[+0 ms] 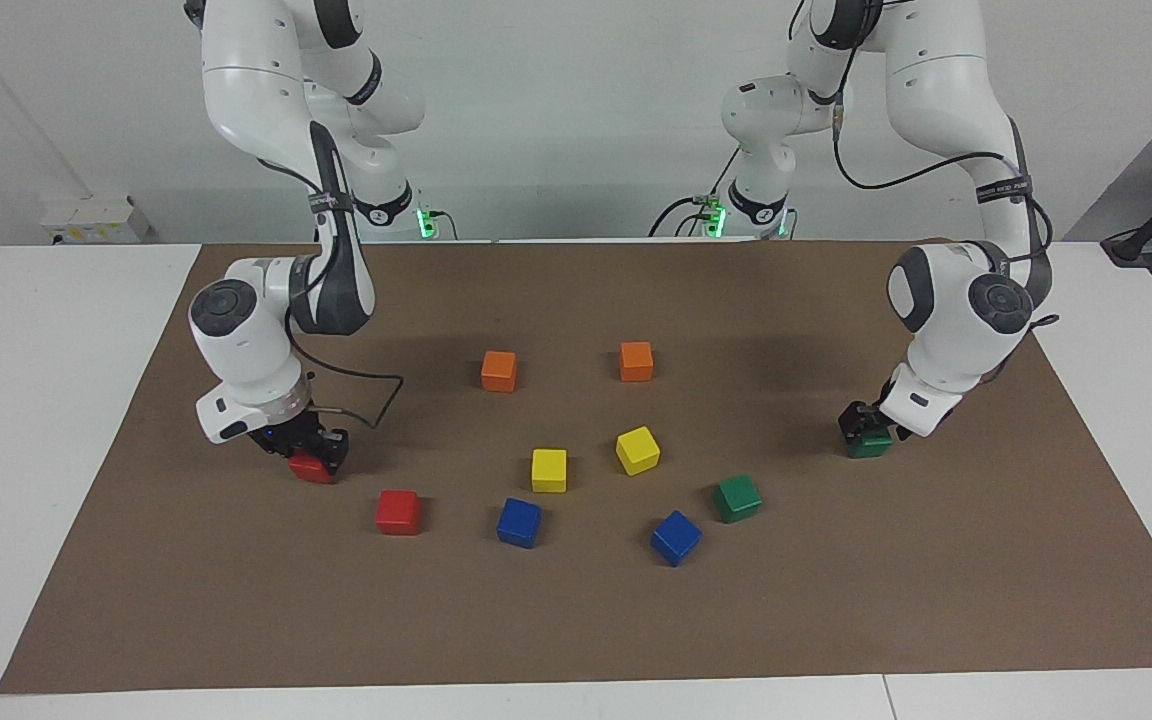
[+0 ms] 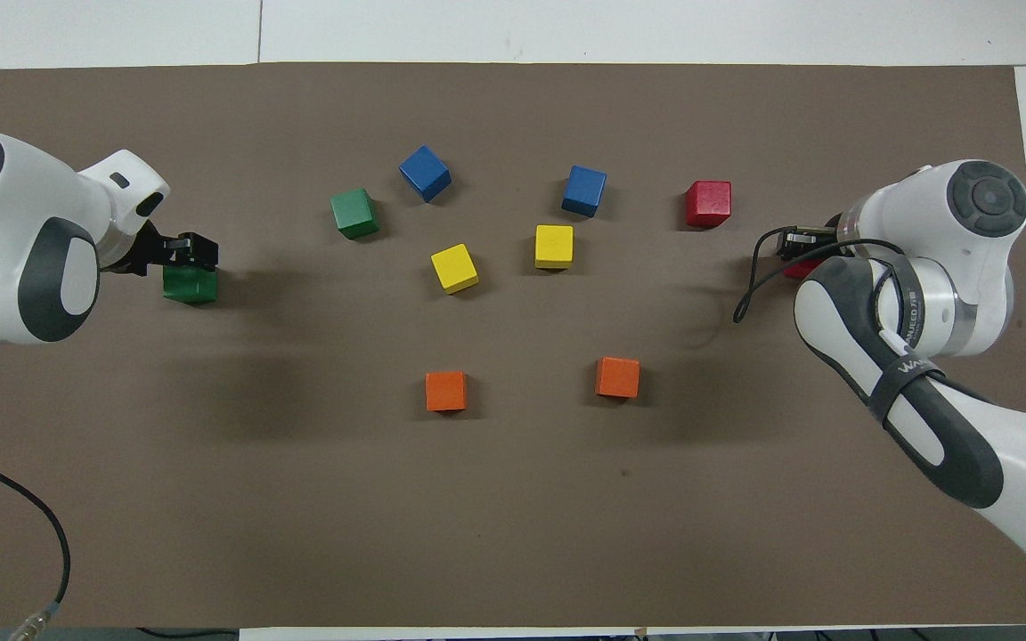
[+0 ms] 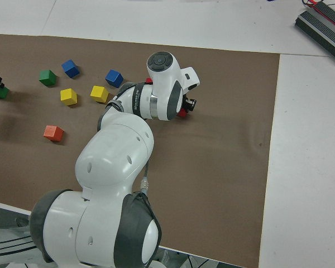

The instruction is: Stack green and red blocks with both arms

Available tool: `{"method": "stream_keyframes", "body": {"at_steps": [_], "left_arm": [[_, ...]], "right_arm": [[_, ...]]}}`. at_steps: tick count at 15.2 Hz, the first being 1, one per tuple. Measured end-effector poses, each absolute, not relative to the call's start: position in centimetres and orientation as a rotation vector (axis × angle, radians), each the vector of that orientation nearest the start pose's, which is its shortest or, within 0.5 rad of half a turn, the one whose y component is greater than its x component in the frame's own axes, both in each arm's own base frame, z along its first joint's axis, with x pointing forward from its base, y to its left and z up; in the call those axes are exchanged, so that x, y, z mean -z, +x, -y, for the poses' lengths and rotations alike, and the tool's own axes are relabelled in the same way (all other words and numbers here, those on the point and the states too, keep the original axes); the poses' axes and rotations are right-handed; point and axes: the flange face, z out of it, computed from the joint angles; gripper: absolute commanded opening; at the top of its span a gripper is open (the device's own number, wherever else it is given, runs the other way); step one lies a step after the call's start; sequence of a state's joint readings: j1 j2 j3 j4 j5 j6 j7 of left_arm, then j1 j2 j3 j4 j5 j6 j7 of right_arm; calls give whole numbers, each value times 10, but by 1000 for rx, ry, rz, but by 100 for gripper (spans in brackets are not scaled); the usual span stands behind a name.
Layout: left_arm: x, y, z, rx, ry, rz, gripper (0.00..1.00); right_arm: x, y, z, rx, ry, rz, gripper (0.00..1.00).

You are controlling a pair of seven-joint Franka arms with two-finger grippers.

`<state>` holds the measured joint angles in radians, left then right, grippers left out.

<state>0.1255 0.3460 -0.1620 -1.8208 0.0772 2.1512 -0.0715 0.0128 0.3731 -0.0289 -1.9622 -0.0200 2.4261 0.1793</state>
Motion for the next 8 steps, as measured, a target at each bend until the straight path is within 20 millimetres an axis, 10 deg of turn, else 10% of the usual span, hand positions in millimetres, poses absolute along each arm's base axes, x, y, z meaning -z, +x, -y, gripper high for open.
{"method": "stream_keyframes", "body": {"at_steps": [2,3,4,8], "left_arm": [[-384,651,35,7,-3143,111,100],[-400,658,56,16,-3148,169,100],[-412,664,104,7,-3151,304,100],[-381,675,208,-3,-3149,528,100]], "right_arm": [[-293,625,9,171,-3142,-260,0],[-293,625,8,174,-3142,-259,86],[-292,625,8,176,-3141,-259,100],[-310,632,-1,102,-3149,-239,100]]}}
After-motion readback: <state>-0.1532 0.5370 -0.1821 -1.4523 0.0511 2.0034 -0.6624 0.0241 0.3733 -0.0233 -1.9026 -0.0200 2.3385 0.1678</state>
